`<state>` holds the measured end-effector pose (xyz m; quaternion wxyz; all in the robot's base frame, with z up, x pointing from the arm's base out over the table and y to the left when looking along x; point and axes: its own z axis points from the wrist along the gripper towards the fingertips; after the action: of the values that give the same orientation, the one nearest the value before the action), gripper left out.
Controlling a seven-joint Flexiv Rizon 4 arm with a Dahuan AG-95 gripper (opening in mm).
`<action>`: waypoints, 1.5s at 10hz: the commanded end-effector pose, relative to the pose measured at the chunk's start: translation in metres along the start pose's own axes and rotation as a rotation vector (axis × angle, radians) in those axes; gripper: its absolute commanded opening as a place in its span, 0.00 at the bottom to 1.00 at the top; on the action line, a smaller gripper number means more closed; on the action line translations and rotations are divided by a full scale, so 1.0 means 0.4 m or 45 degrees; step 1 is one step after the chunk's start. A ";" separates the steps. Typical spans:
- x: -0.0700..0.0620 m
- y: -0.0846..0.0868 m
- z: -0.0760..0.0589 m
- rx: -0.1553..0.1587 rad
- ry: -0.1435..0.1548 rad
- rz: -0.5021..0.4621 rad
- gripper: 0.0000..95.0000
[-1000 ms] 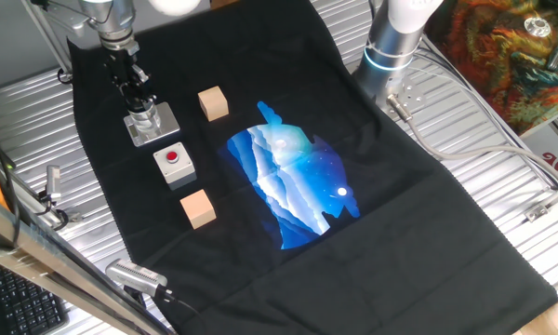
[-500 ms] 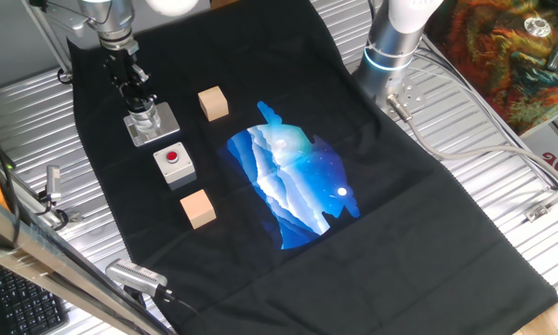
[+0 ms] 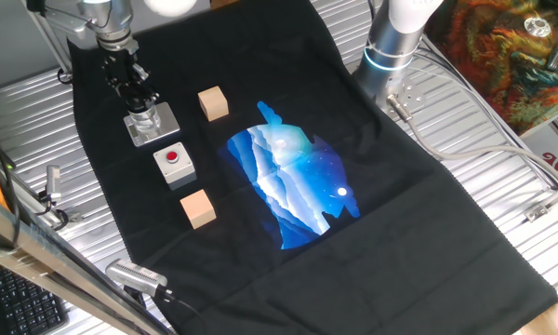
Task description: Screw the lid onto the jar
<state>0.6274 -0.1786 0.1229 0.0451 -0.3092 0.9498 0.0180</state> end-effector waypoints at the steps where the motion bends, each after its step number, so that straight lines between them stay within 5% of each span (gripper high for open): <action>1: 0.001 0.002 -0.001 0.000 0.000 -0.041 1.00; 5: -0.001 0.003 -0.001 -0.012 0.019 -0.474 1.00; 6: -0.002 0.003 -0.001 -0.014 0.018 -0.571 0.80; 10: -0.003 0.004 0.000 -0.009 0.018 -0.885 0.80; 12: -0.003 0.004 0.000 -0.010 0.018 -0.903 0.80; 13: -0.003 0.004 0.000 -0.009 0.017 -0.926 1.00; 15: -0.003 0.004 0.000 -0.009 0.018 -0.944 1.00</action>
<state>0.6273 -0.1764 0.1230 0.0412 -0.6265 0.7783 0.0023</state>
